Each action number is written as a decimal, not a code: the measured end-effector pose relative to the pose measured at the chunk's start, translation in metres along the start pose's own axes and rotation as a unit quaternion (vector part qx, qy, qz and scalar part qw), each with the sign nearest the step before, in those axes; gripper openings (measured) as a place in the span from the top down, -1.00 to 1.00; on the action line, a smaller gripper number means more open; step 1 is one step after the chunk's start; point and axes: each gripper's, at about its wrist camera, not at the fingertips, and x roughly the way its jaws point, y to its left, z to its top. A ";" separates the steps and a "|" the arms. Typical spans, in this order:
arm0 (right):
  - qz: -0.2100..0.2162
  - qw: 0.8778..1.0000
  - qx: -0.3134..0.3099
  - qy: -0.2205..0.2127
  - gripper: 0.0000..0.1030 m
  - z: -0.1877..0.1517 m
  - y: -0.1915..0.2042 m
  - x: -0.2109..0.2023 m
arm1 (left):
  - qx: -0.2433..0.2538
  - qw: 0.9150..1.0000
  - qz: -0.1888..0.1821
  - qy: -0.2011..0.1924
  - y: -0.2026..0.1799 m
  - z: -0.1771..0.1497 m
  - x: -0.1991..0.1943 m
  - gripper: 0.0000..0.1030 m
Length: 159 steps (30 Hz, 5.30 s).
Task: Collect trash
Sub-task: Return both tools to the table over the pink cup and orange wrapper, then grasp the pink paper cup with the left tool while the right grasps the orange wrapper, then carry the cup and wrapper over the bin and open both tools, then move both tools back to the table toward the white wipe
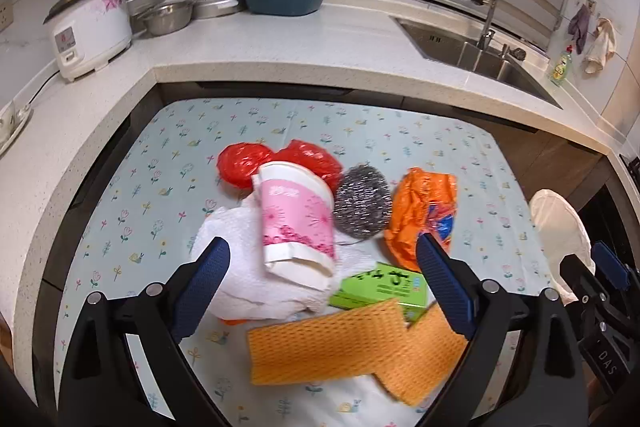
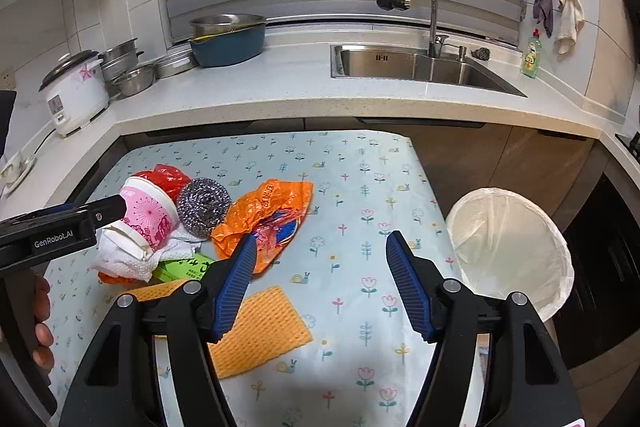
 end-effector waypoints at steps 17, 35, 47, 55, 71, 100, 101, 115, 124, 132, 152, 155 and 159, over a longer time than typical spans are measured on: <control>0.013 0.998 -0.011 0.062 -0.27 0.002 0.041 0.091 | -0.024 0.995 -0.065 0.066 0.034 0.007 0.063 0.33; 0.006 0.994 0.000 0.109 0.03 -0.018 0.040 0.156 | -0.002 0.998 -0.060 0.005 0.014 0.036 0.052 0.46; 0.009 0.998 0.003 0.065 0.94 0.000 0.015 0.116 | 0.009 0.998 -0.062 -0.007 -0.013 0.033 0.028 0.47; -0.012 0.999 0.032 0.008 0.94 0.017 -0.039 0.059 | 0.039 0.995 -0.083 -0.028 -0.064 0.032 -0.007 0.47; -0.084 0.989 0.115 -0.036 0.94 0.007 -0.184 -0.012 | 0.113 0.979 -0.169 -0.024 -0.203 0.020 -0.032 0.47; -0.143 0.974 0.173 -0.026 0.94 -0.025 -0.289 -0.014 | 0.197 0.949 -0.246 0.001 -0.356 -0.005 0.020 0.04; -0.142 0.974 0.173 -0.026 0.94 -0.024 -0.289 -0.013 | 0.197 0.949 -0.245 -0.001 -0.355 -0.005 0.020 0.04; -0.128 0.980 0.153 -0.019 0.76 -0.010 -0.276 0.005 | 0.176 0.959 -0.223 -0.009 -0.335 0.002 0.022 -0.06; -0.119 0.981 0.149 -0.038 0.22 -0.002 -0.258 0.000 | 0.151 0.970 -0.188 -0.031 -0.297 0.007 0.014 -0.37; -0.086 0.987 0.129 -0.052 0.03 0.007 -0.215 -0.019 | 0.119 0.980 -0.154 -0.047 -0.243 0.013 -0.002 -0.40; 0.061 0.998 0.030 -0.017 -0.16 -0.005 -0.018 -0.026 | 0.024 0.999 0.004 -0.034 -0.035 -0.009 -0.031 -0.50; 0.083 0.996 0.016 -0.006 -0.16 -0.007 0.013 -0.018 | 0.006 0.999 0.026 -0.022 0.000 -0.014 -0.029 -0.50; 0.107 0.994 -0.007 0.009 -0.15 -0.011 0.054 -0.004 | -0.019 0.999 0.042 -0.010 0.043 -0.020 -0.028 -0.50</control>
